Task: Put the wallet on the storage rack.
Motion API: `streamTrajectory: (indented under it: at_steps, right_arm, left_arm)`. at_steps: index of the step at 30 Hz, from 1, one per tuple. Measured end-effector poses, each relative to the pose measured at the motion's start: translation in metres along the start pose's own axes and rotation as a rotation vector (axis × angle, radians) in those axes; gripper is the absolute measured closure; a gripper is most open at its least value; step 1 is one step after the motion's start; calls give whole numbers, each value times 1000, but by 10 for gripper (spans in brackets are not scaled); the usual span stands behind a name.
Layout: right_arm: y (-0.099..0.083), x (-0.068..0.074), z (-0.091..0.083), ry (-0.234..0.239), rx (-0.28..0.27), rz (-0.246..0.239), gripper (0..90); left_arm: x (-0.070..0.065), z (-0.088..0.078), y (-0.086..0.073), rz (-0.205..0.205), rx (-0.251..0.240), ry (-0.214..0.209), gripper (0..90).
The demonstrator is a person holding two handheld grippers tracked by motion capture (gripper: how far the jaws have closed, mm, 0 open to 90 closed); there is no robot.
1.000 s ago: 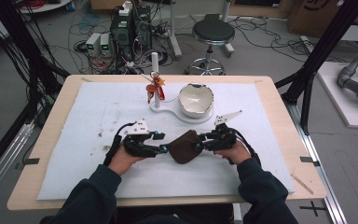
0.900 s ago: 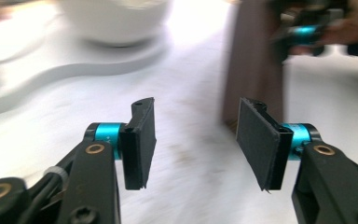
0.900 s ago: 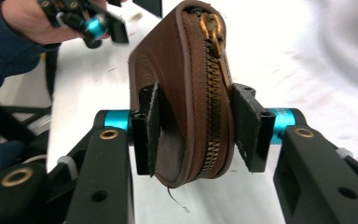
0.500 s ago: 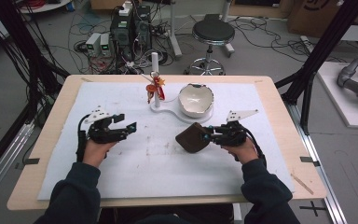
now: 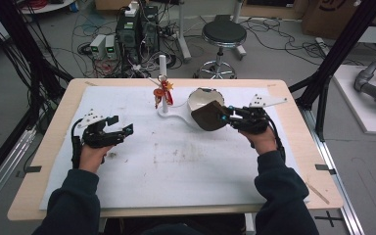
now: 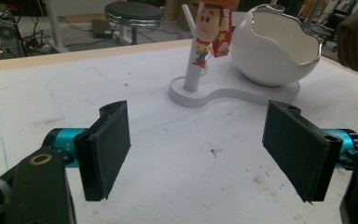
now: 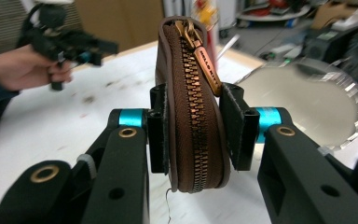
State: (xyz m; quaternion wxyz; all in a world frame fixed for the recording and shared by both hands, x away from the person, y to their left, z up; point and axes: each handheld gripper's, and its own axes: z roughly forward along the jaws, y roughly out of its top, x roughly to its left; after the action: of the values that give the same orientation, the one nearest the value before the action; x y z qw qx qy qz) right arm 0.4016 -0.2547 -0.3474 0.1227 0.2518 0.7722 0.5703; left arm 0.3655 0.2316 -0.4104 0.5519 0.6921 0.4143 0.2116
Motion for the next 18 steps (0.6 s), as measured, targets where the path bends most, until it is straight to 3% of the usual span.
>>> streamTrajectory:
  at_steps: [6,9,15,18]
  right_arm:
    - [14,-15,13,-36,-10,-2,665]
    - [21,-24,27,-78,0,-35,664]
    - [19,-37,46,-120,26,-58,663]
    - [11,-44,55,-111,55,-48,660]
  left_arm:
    - [3,-1,-1,-7,5,2,232]
    - [2,1,-1,1,15,-6,232]
    - [3,0,-1,-7,15,-13,232]
    - [3,1,-2,-12,15,-16,232]
